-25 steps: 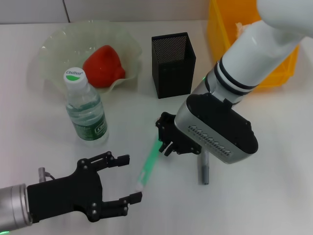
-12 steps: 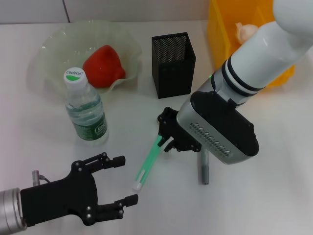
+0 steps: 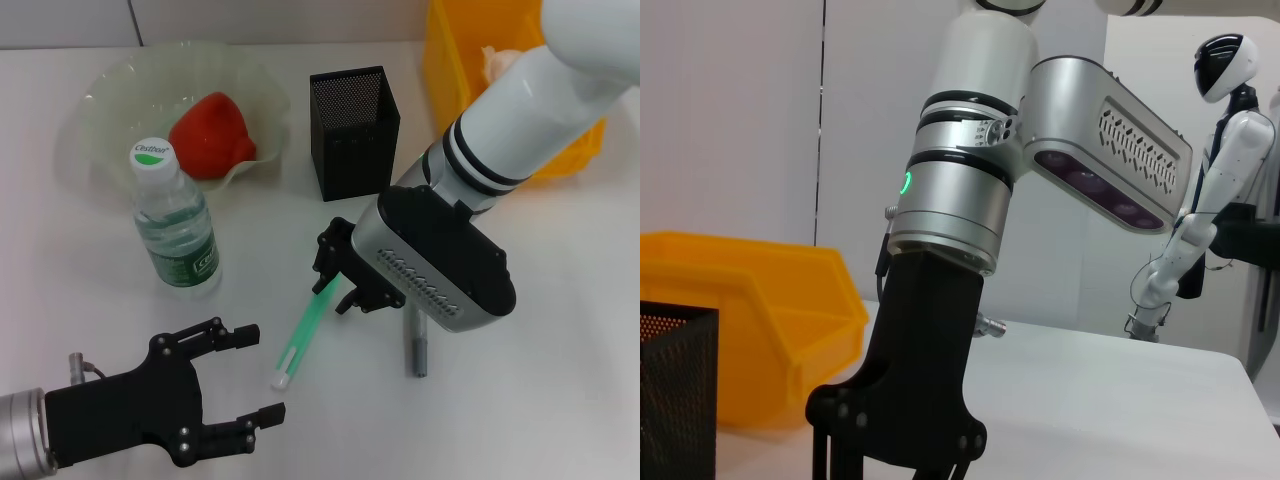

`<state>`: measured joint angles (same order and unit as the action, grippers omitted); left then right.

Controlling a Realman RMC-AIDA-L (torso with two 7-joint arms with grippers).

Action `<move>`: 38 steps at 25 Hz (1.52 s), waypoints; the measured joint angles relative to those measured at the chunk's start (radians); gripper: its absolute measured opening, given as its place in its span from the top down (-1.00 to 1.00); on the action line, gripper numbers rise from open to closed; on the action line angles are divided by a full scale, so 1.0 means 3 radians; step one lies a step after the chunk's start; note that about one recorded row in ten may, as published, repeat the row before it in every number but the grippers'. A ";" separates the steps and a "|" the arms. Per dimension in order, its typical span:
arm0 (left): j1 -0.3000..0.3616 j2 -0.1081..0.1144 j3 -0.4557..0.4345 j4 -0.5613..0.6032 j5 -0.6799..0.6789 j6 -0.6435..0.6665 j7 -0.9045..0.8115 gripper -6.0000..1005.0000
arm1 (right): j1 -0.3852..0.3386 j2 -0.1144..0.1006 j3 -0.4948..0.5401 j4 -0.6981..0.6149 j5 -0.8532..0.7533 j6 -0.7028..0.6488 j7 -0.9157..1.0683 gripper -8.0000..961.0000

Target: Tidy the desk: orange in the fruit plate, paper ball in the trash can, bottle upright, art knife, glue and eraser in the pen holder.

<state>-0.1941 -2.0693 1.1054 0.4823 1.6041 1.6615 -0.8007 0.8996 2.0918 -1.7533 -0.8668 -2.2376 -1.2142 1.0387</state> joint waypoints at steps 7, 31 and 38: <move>0.0002 0.0000 0.0002 -0.0002 0.0007 -0.0010 0.0000 -0.61 | 0.0129 0.0002 -0.0025 0.0157 0.0049 0.0056 -0.0025 0.40; -0.0027 -0.0010 0.0002 -0.0007 0.0003 -0.0027 0.0000 -0.61 | 0.0313 0.0002 -0.0164 0.0503 0.0271 0.0258 -0.0295 0.40; -0.0028 -0.0010 0.0002 -0.0007 -0.0008 -0.0026 0.0000 -0.61 | 0.0393 0.0002 -0.0168 0.0628 0.0382 0.0310 -0.0380 0.41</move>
<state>-0.2025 -2.0724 1.1059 0.4801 1.6018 1.6535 -0.8007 1.0175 2.0923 -1.8036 -0.6784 -2.1229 -1.1211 0.9248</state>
